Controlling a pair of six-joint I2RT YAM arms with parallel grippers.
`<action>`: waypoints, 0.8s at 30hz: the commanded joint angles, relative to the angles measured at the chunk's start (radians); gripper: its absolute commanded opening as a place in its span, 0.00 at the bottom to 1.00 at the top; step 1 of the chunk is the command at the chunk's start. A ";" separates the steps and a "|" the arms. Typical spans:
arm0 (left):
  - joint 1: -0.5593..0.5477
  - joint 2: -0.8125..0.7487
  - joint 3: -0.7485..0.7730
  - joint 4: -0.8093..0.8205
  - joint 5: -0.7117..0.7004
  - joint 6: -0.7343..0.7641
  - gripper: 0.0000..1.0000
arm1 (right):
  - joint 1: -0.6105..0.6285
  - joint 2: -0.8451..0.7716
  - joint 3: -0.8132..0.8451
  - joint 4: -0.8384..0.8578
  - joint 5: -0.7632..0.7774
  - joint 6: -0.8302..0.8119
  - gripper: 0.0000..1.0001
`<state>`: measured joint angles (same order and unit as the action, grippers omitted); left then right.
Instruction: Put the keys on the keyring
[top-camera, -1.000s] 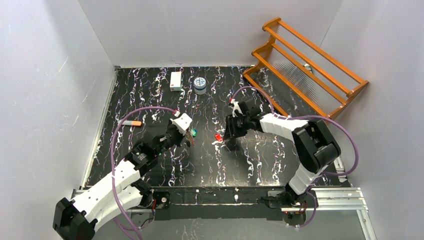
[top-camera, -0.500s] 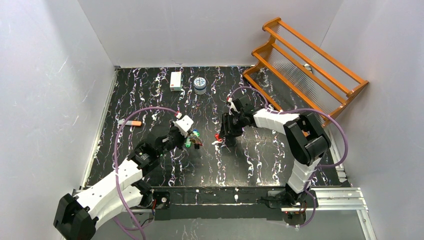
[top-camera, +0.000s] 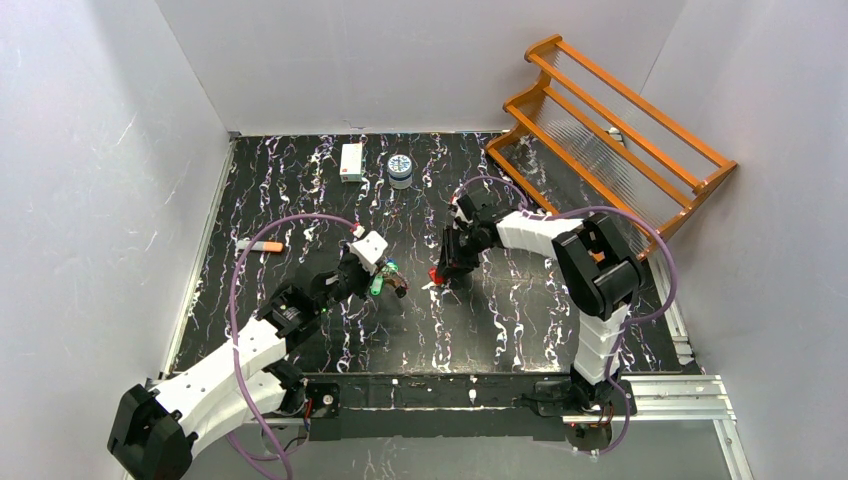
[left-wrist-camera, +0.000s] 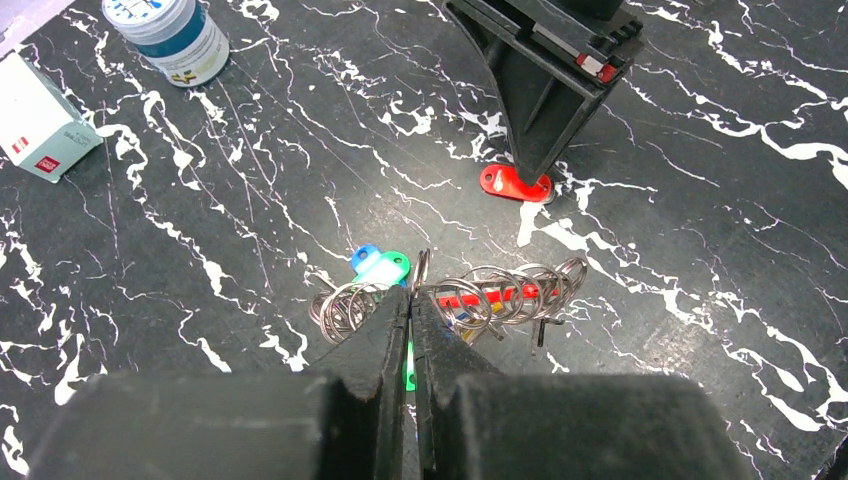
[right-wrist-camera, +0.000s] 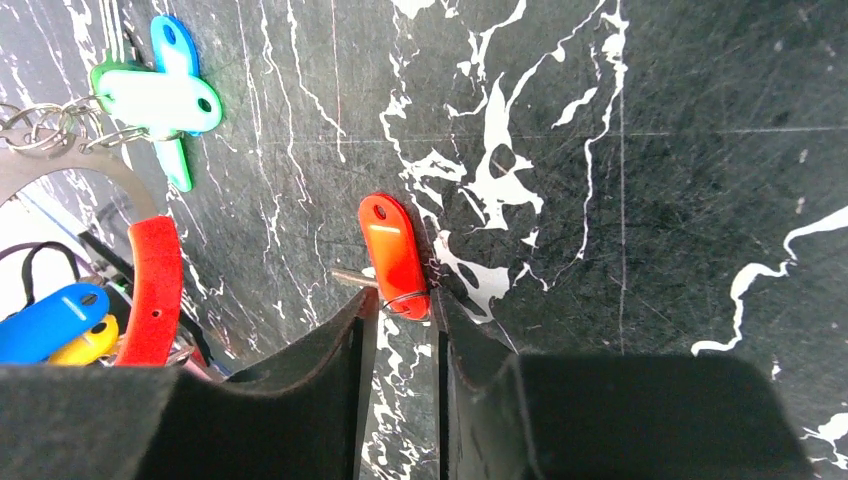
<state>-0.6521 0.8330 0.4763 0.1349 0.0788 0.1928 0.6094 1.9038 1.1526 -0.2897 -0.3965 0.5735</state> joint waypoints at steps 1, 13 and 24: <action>-0.006 -0.023 -0.014 0.046 0.008 0.000 0.00 | 0.015 0.021 0.044 -0.048 0.059 -0.020 0.33; -0.005 -0.027 -0.023 0.048 0.009 -0.004 0.00 | 0.066 -0.011 0.098 -0.141 0.156 -0.159 0.35; -0.006 -0.028 -0.028 0.049 0.008 -0.008 0.00 | 0.133 -0.075 0.097 -0.196 0.330 -0.224 0.55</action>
<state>-0.6521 0.8265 0.4641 0.1352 0.0784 0.1898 0.7334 1.8782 1.2289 -0.4248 -0.1787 0.3885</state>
